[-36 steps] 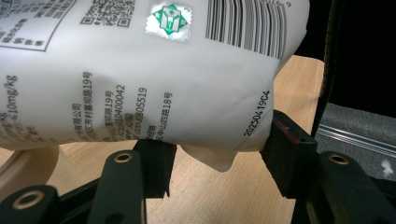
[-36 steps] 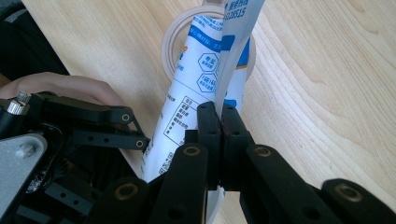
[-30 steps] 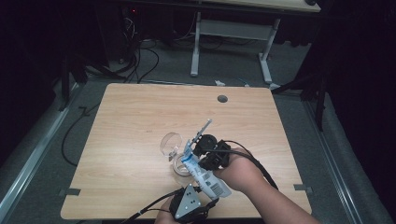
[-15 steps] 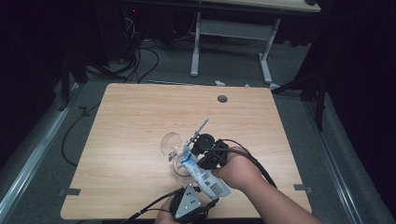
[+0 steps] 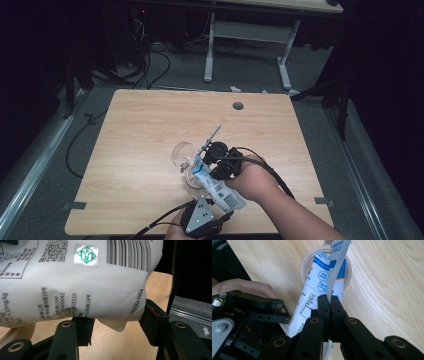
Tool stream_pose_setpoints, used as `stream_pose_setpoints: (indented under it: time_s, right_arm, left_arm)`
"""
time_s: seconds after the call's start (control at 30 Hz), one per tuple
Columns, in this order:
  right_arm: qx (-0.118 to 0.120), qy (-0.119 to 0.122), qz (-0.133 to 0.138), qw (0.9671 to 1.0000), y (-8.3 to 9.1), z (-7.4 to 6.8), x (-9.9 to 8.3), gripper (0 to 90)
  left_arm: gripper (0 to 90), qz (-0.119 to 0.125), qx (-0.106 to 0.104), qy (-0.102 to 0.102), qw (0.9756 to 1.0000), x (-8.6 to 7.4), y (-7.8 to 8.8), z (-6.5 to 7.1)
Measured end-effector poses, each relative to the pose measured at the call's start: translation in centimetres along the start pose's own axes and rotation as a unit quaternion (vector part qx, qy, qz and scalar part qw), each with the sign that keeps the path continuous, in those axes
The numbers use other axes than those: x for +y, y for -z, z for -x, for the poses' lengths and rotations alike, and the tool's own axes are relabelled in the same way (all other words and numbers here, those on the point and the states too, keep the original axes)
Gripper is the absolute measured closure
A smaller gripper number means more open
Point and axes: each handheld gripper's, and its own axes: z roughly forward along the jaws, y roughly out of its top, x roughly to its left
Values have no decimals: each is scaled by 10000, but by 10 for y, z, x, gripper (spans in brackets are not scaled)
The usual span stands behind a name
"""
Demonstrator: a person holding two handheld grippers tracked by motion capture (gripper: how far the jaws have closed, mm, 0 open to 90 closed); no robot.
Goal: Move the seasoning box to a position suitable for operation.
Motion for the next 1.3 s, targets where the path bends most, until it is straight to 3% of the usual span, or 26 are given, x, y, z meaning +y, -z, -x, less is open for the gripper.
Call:
stream_pose_setpoints:
  time_s: [1.3]
  right_arm:
    - [-15, 75, 46, 10000, 1, -1, 1, 894]
  left_arm:
    - [499, 66, -9, -25, 10000, 3, 0, 3]
